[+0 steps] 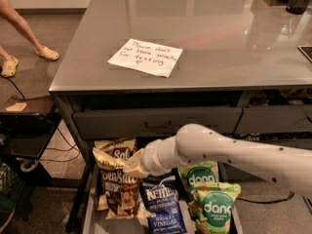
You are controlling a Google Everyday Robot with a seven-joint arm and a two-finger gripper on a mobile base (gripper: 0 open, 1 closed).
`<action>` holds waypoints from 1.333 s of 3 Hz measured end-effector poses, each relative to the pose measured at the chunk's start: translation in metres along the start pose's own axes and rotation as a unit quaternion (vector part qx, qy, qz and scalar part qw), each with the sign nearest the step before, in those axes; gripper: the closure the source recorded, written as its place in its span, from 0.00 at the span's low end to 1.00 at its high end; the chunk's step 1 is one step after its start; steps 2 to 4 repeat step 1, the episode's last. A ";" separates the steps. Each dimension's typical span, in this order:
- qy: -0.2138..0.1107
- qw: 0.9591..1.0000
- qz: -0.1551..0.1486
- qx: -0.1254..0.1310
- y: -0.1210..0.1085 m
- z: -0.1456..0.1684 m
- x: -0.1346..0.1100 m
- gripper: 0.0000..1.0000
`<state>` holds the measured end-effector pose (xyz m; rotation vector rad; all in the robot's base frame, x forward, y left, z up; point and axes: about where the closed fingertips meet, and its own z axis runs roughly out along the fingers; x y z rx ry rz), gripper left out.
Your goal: Pick brown chip bag from middle drawer and place on counter
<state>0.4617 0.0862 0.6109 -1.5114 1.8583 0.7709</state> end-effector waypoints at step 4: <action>-0.007 1.000 0.011 0.016 -0.009 -0.040 -0.021 1.00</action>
Offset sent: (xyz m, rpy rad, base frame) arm 0.0000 0.0000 0.0000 0.0000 0.0000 0.0000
